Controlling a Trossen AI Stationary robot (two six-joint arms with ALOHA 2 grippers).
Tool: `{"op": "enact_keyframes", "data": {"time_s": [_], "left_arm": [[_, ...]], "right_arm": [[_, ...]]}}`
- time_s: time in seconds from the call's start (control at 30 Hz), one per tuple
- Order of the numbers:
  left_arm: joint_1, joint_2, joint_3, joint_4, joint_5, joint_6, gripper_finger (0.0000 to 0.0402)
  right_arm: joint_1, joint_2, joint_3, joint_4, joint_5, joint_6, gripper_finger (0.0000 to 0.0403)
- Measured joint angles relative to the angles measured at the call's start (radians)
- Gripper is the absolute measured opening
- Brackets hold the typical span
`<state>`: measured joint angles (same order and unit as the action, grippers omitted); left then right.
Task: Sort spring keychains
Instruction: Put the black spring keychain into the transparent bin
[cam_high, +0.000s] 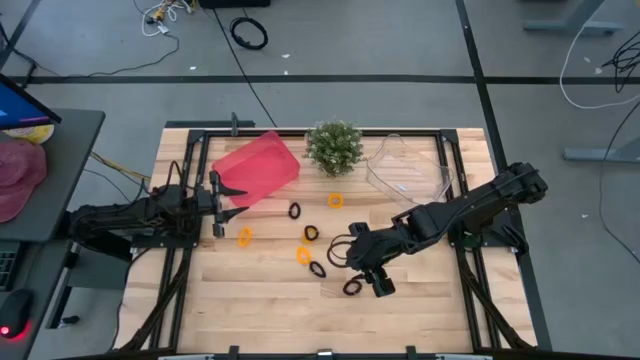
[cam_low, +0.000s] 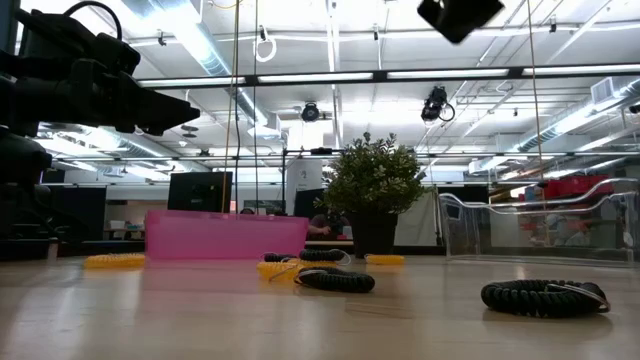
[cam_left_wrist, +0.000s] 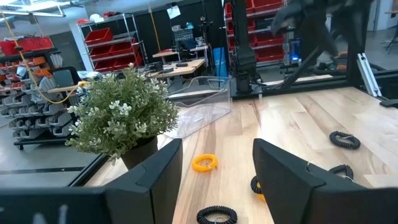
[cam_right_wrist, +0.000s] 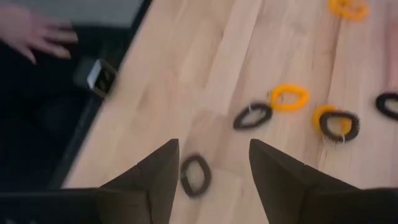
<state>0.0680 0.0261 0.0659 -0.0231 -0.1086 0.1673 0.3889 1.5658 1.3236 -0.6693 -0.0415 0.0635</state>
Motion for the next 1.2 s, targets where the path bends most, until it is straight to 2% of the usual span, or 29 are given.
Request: {"op": "enact_keyframes", "data": {"time_s": [0.17,0.33,0.47,0.6,0.9,1.2], "left_arm": [[0.0,0.0,0.0,0.0,0.0,0.0,0.02],[0.0,0.0,0.0,0.0,0.0,0.0,0.02],[0.0,0.0,0.0,0.0,0.0,0.0,0.02],[0.0,0.0,0.0,0.0,0.0,0.0,0.02],[0.0,0.0,0.0,0.0,0.0,0.0,0.02],[0.0,0.0,0.0,0.0,0.0,0.0,0.02]], "right_arm": [[-0.002,0.001,-0.139,0.115,0.0,-0.053,0.0199],[-0.003,0.001,-0.294,0.323,0.0,0.007,0.0199],[-0.003,0.001,-0.402,0.488,0.0,-0.018,0.0199],[-0.003,0.0,-0.473,0.555,0.0,-0.038,0.0199],[-0.015,0.0,-0.548,0.686,0.026,-0.072,0.0199],[-0.014,0.03,-0.552,0.708,0.026,-0.076,0.0199]]}}
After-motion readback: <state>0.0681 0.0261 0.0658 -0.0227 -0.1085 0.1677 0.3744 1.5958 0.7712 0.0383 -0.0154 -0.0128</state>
